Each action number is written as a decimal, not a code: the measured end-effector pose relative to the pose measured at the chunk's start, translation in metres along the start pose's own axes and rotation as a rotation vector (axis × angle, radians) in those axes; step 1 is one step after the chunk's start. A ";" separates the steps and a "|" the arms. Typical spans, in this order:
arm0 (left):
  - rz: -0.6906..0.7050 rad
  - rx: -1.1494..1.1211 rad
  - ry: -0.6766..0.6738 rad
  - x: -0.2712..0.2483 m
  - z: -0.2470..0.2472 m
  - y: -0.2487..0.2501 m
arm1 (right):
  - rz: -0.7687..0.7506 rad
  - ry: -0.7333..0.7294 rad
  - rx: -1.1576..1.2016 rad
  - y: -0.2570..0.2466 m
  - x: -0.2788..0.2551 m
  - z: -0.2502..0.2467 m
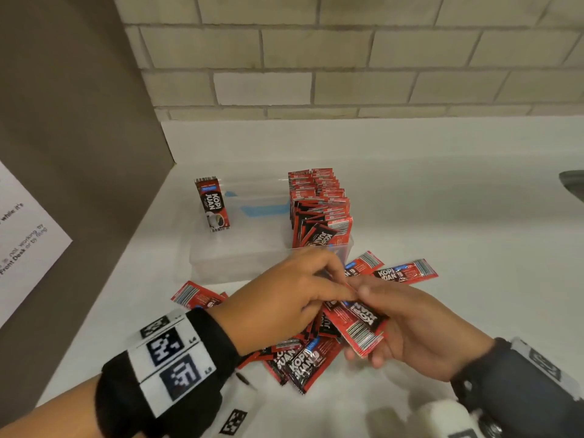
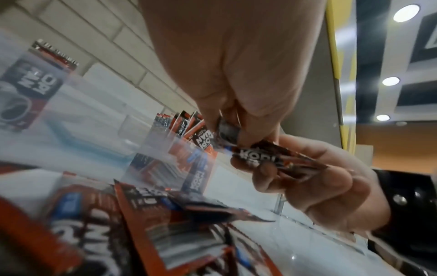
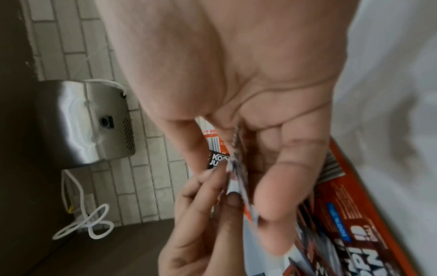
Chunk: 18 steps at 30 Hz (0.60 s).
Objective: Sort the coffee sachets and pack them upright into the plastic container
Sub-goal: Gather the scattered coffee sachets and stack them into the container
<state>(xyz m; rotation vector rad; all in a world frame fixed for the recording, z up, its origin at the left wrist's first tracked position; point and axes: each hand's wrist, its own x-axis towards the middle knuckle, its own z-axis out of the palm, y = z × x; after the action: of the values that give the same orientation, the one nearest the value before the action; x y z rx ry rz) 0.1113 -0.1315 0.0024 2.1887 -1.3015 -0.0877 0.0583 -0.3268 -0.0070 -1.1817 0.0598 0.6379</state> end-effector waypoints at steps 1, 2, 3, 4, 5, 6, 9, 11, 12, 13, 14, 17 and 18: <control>0.011 -0.031 -0.013 -0.001 0.001 0.001 | -0.004 -0.001 -0.036 0.002 0.000 -0.001; 0.011 -0.081 -0.015 -0.003 0.001 0.004 | 0.002 0.015 -0.086 0.004 0.000 -0.001; -0.015 -0.138 -0.009 -0.006 0.000 0.006 | 0.017 0.046 -0.147 0.005 -0.001 -0.001; -0.069 -0.191 0.007 -0.008 -0.003 0.007 | 0.033 0.093 -0.215 0.005 -0.002 -0.003; -0.149 -0.230 0.035 -0.011 -0.005 0.007 | 0.046 0.151 -0.286 0.005 -0.004 -0.005; -0.239 -0.251 0.070 -0.014 -0.007 0.005 | 0.057 0.220 -0.357 0.004 -0.006 -0.008; -0.458 -0.205 0.100 -0.023 -0.009 -0.010 | 0.125 0.417 -0.494 0.000 -0.013 -0.016; -0.566 -0.139 0.021 -0.022 -0.008 -0.015 | 0.153 0.454 -0.571 0.000 -0.011 -0.014; -0.586 -0.110 -0.007 -0.021 -0.007 -0.016 | 0.157 0.458 -0.613 0.000 -0.009 -0.011; -0.583 -0.083 -0.010 -0.018 -0.006 -0.015 | 0.156 0.454 -0.641 0.001 -0.006 -0.007; -0.565 -0.057 0.012 -0.017 -0.006 -0.012 | 0.154 0.446 -0.645 0.001 -0.003 -0.003; -0.486 0.002 0.107 -0.019 -0.009 -0.002 | 0.168 0.410 -0.566 0.003 0.002 0.002; -0.492 -0.002 0.092 -0.021 -0.010 0.000 | 0.186 0.406 -0.525 0.004 0.002 0.003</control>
<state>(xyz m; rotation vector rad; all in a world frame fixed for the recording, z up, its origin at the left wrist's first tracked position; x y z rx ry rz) 0.1037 -0.1093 0.0058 2.4337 -0.6909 -0.1757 0.0572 -0.3228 -0.0101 -1.8188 0.3666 0.5824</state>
